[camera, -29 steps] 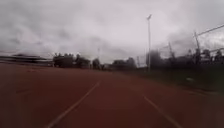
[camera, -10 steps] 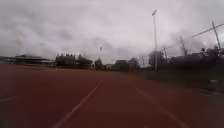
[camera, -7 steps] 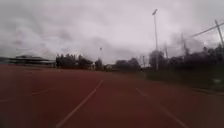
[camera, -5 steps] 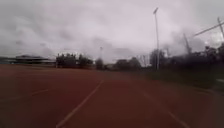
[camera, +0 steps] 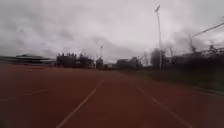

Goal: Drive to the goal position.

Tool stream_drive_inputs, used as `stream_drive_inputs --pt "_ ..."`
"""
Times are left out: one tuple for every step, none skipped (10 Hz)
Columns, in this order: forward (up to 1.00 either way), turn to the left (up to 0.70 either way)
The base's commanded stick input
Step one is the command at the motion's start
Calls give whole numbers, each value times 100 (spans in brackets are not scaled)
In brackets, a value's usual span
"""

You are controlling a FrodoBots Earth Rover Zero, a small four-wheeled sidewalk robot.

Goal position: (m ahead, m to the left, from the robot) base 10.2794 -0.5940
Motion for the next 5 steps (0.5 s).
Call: stream_drive_inputs --pt "70 0" --pt "70 0" --pt "70 0" --pt "70 0" --pt "70 0"
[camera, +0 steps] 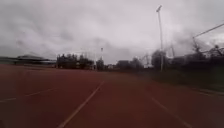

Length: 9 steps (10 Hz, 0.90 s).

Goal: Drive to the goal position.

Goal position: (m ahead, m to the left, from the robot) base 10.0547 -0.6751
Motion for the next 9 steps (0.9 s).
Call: stream_drive_inputs --pt "70 0" --pt "70 0" --pt "70 0" --pt "70 0" --pt "70 0" --pt "70 0" --pt "70 0" --pt "70 0" --pt "70 0"
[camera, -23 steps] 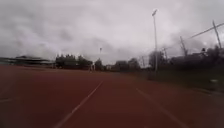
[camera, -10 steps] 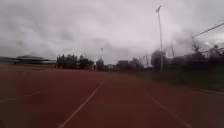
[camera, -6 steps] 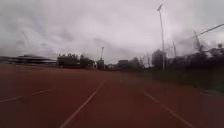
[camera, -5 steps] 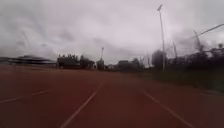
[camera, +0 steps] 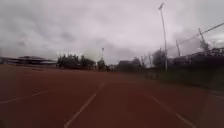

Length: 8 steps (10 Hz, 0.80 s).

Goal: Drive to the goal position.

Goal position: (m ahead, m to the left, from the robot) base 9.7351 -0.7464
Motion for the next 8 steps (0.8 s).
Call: stream_drive_inputs --pt "70 0" --pt "70 0" --pt "70 0" --pt "70 0" --pt "70 0" --pt "70 0" --pt "70 0" --pt "70 0"
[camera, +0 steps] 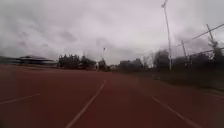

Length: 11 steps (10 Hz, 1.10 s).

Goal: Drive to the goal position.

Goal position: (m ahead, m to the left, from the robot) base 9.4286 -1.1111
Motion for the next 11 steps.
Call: stream_drive_inputs --pt "70 0" --pt "70 0" --pt "70 0" --pt "70 0" --pt "70 0" --pt "70 0" --pt "70 0" --pt "70 0" --pt "70 0" --pt "70 0" --pt "70 0"
